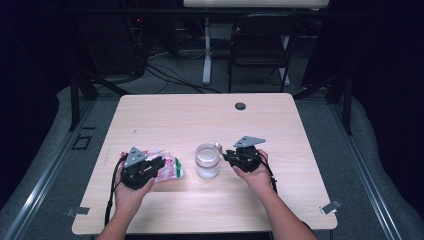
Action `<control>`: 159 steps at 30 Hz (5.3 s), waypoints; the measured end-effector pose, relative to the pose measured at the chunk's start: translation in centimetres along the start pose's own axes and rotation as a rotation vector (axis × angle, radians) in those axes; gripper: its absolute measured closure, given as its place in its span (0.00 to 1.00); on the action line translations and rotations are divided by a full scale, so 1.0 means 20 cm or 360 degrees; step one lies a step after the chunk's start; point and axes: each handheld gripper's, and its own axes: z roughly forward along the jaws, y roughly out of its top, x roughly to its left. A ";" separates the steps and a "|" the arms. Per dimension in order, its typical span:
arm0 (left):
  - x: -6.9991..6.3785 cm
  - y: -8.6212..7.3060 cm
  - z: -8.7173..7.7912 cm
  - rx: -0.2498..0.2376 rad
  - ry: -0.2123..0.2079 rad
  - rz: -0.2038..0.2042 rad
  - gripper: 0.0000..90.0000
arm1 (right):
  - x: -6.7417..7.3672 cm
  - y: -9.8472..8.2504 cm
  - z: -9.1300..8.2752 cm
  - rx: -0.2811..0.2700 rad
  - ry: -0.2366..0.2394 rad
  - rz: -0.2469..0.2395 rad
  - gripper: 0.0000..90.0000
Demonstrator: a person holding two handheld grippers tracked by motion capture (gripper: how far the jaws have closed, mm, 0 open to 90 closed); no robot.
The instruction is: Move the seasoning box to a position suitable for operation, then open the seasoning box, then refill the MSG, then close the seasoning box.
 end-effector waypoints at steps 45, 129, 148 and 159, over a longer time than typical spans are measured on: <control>-0.07 0.02 0.06 -0.0005 -0.0105 0.0050 0.76 | 0.07 0.00 0.04 0.0109 -0.0189 -0.0010 0.93; -0.24 0.09 0.25 0.0095 -0.0331 0.0172 0.84 | 0.11 -0.01 -0.33 -0.0167 0.0085 0.0345 0.85; -0.27 0.07 0.26 0.0160 -0.0431 0.0193 0.97 | 0.15 0.00 -0.28 -0.0133 0.0090 0.0310 0.88; -0.28 0.06 0.27 0.0213 -0.0473 0.0207 1.00 | 0.14 0.00 -0.27 -0.0141 0.0116 0.0347 0.88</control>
